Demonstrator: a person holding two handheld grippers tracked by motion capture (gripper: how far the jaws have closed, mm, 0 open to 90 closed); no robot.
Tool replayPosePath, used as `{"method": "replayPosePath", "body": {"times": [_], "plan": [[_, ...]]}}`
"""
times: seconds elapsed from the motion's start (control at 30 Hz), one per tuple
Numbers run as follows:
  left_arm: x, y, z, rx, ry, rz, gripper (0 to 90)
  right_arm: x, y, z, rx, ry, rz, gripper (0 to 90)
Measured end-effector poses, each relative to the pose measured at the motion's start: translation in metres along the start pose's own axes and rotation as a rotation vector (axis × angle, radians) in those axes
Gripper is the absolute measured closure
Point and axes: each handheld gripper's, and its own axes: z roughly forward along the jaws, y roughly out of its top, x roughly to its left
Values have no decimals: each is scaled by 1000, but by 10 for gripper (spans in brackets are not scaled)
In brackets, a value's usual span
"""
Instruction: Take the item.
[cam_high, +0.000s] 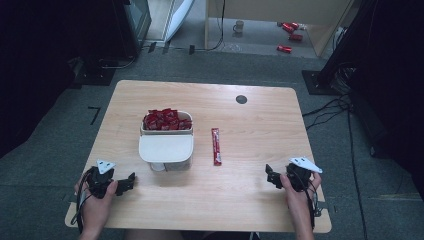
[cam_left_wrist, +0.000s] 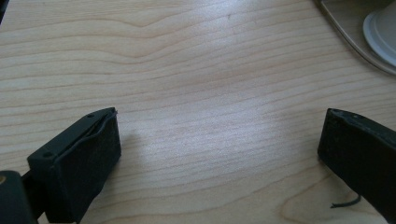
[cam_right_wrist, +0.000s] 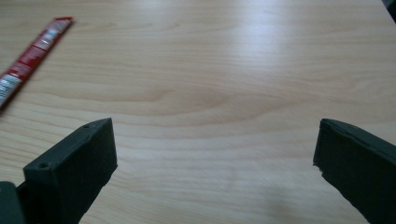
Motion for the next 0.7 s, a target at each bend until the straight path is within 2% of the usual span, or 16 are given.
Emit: {"method": "replayPosePath", "body": {"times": [0.13, 0.33, 0.43, 0.53, 0.6, 0.7], "plan": [[0, 0, 0, 0, 0, 0, 0, -10, -5, -2, 21, -20, 3, 0], [0, 0, 0, 0, 0, 0, 0, -27, -23, 2, 105, -48, 8, 0], [0, 0, 0, 0, 0, 0, 0, -30, -27, 1, 99, -57, 11, 0], [0, 0, 0, 0, 0, 0, 0, -29, -29, 0, 102, -69, -19, 0], [0, 0, 0, 0, 0, 0, 0, -26, -30, 1, 121, -90, -66, 0], [0, 0, 0, 0, 0, -1, 0, -26, -30, 1, 119, -93, -64, 0]]}}
